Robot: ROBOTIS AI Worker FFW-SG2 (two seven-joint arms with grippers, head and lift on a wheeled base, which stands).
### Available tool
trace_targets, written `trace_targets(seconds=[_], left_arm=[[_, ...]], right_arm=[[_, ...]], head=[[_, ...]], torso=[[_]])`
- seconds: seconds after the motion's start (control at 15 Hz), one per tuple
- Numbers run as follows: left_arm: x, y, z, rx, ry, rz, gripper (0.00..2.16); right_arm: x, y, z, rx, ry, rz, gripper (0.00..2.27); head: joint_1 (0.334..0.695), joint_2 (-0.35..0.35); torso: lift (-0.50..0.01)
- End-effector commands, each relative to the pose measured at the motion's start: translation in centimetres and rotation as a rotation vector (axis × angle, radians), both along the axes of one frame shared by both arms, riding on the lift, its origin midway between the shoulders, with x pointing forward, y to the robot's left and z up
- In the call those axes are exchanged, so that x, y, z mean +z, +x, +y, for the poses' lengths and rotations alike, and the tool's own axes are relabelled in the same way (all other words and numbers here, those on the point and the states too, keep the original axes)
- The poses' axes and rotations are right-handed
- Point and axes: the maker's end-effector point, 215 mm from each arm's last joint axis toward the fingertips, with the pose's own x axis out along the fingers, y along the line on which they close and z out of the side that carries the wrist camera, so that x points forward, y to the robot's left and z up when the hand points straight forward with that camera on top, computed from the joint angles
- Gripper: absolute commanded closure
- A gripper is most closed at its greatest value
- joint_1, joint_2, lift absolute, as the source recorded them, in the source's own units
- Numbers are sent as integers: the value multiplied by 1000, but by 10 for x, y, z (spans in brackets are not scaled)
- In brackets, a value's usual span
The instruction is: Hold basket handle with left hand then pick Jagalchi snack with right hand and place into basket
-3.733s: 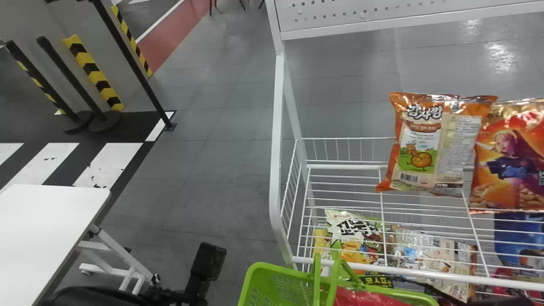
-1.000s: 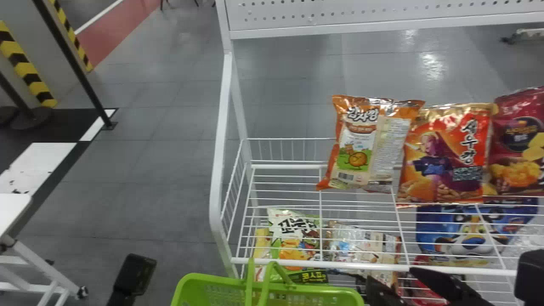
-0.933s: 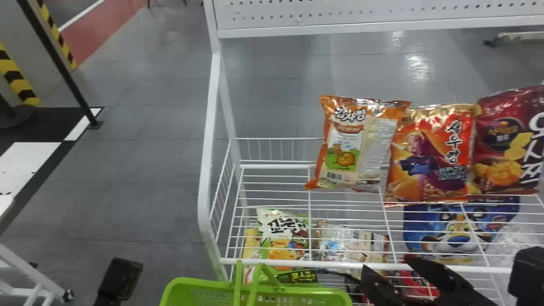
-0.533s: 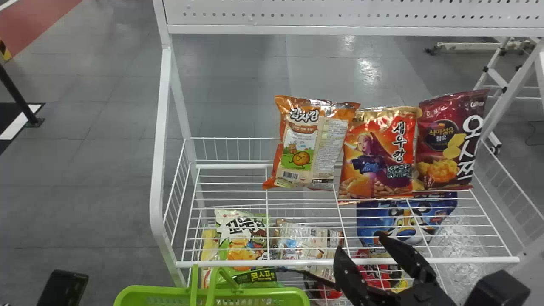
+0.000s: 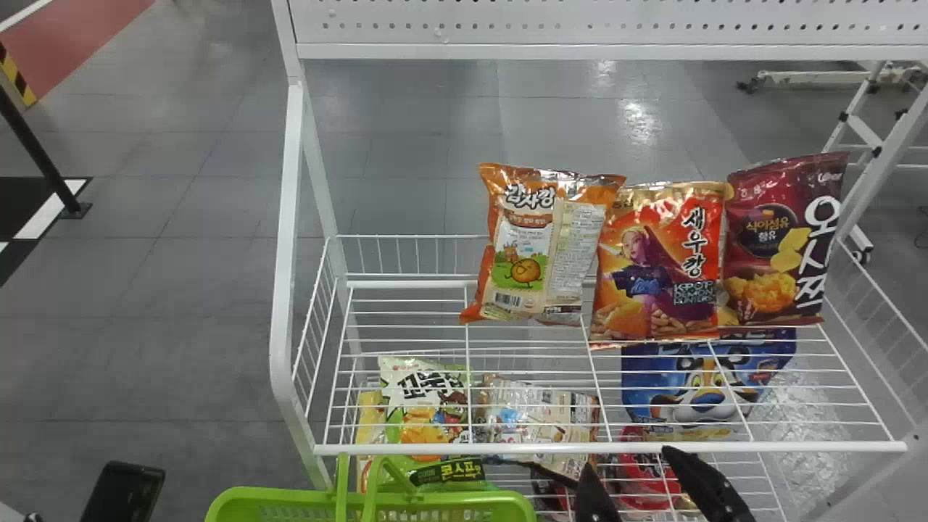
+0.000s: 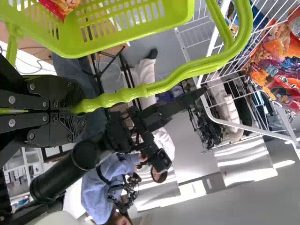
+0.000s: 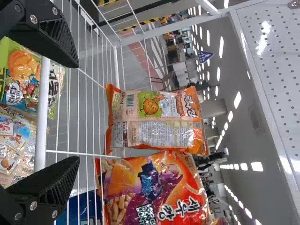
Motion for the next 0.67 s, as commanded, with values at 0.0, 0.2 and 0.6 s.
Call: trace_targets(seconds=[0.0,0.2,0.6], left_arm=[[2,-1,-2,-4,-12,1,2148],[1,-1,-1,-1,-10,4,2148],[0,0,-1,-1,-9,1,2148]], right_arm=[[8,-3,-2,-9,0,-31,113],[7,-3,-3,-9,-1,-28,113],[6,-4,-3,-11,1,-25,113]], head=[[695,-19],[695,-26],[695,-28]], torso=[[-9],[-9],[-9]])
